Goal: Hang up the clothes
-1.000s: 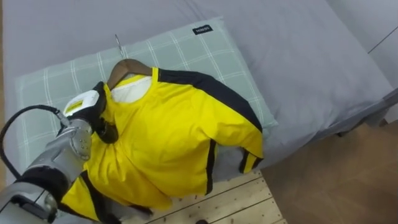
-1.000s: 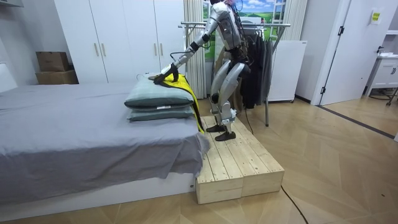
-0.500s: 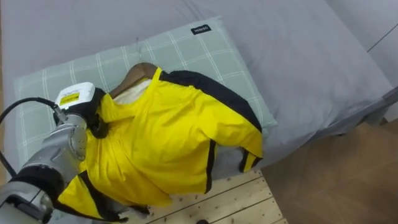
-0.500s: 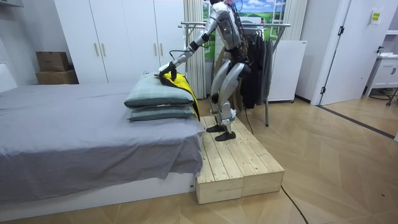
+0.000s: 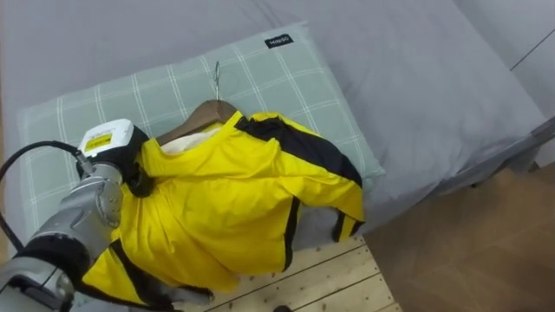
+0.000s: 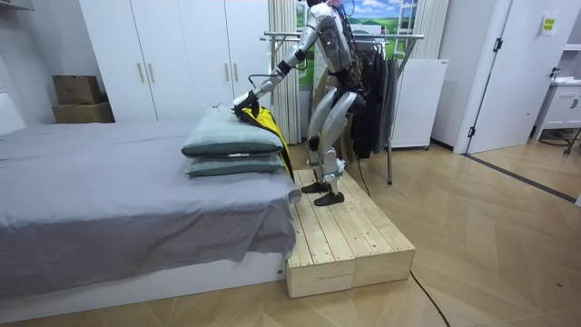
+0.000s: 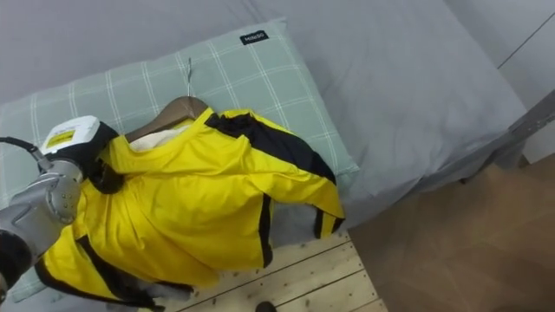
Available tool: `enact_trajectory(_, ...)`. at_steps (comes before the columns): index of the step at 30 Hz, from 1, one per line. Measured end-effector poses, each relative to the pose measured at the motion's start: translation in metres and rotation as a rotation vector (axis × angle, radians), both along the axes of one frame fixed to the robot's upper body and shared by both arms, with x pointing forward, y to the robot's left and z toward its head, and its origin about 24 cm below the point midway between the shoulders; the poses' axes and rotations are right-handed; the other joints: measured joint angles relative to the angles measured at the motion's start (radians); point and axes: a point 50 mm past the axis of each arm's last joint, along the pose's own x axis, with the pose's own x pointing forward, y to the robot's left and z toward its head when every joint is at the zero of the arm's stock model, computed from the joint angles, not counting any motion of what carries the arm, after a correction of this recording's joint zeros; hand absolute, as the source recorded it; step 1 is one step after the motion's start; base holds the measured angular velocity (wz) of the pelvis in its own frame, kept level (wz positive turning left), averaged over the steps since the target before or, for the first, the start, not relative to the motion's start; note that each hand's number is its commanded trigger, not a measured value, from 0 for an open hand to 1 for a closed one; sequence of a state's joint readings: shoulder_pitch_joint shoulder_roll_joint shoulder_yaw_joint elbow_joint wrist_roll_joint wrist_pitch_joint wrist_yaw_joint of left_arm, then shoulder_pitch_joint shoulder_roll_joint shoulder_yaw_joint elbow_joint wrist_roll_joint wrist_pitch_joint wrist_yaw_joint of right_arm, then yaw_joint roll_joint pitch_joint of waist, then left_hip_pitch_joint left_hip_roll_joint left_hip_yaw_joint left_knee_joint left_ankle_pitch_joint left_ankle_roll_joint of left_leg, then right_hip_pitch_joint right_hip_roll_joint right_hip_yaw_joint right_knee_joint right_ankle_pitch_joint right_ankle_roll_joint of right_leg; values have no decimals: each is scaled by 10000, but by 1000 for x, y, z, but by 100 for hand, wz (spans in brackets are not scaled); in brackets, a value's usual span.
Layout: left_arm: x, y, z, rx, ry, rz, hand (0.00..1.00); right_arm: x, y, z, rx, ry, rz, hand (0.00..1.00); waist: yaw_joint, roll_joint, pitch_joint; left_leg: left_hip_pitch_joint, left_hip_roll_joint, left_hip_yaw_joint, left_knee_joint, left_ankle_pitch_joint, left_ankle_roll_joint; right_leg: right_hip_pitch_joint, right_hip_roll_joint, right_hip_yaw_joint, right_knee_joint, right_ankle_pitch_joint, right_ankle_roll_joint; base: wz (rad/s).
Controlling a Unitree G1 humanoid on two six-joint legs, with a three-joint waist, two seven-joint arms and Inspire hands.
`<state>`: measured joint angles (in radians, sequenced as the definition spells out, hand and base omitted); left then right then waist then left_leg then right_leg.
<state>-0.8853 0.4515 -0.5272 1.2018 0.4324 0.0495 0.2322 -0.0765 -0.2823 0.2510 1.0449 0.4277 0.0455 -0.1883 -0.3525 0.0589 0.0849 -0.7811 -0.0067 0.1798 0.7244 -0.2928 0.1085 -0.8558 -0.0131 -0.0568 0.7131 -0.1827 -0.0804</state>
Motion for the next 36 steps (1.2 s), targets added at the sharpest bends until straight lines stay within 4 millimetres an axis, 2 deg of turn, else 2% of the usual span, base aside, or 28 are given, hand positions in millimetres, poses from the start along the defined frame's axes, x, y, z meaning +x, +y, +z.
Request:
enact_trajectory(8, 1, -5, 0, -112, -274, -141, 100, 1, 2, 0, 546, -249, -673, 0, 83, 25, 6, -18, -8, -30, 3, 20, 64, 1, 0, -23, -37, 2, 5, 0)
enact_trajectory(14, 2, -10, 3, -343, -857, -393, 100, -1, 0, -1, 487, -245, -873, 0, 409, 90, 1, 242, 9, -36, -138, 23, 64, 273, 37, -26, -207, 26, 12, -1)
enact_trajectory(22, -8, 0, -3, -1032, -2229, 317, 100, -9, -3, -3, 320, -242, -1129, 0, 782, 122, -10, 1470, -48, 26, -774, 69, -4, 1356, 107, 159, -582, -14, 33, -4)
enact_trajectory(28, -15, 4, -6, -1221, -3232, 549, 100, -13, -9, -4, -190, -167, -1299, 0, 1039, 102, -38, 2386, -66, -27, -1207, 110, -69, 2265, 120, 101, -919, -51, 22, 2)
enact_trajectory(30, -20, 4, -11, -1013, -3376, 426, 100, -17, -11, -5, -293, -53, -1392, 0, 1114, 115, -78, 2707, -49, -93, -1314, 101, -88, 2653, 153, 47, -1102, -69, 18, 4)
enact_trajectory(31, -23, 1, -12, -877, -3565, 183, 100, -22, -11, -6, -371, 74, -1319, 0, 1123, 129, -161, 2885, -55, -174, -1463, 119, -118, 2851, 181, 16, -1292, -61, 18, 11)
enact_trajectory(32, -24, -1, -12, -822, -3676, 26, 100, -25, -11, -7, -415, 170, -1274, 0, 1155, 111, -184, 3009, -63, -197, -1566, 152, -135, 2977, 189, 12, -1391, -47, 25, 12)
enact_trajectory(34, -32, -8, -16, -787, -4016, -455, 100, -37, -12, -11, -610, 503, -1019, 0, 1378, 77, -368, 3643, -86, -214, -2037, 257, -162, 3590, 214, -1, -1796, 28, 28, -2)
enact_trajectory(35, -33, -9, -17, -807, -4074, -504, 100, -40, -12, -11, -647, 556, -970, 0, 1417, 78, -414, 3813, -91, -214, -2152, 276, -164, 3756, 214, -14, -1903, 37, 27, -4)
enact_trajectory(36, -36, -9, -19, -839, -4187, -532, 100, -46, -12, -12, -672, 633, -954, 0, 1466, 71, -509, 4163, -116, -218, -2442, 342, -168, 4085, 213, -21, -2106, 49, 37, 0)
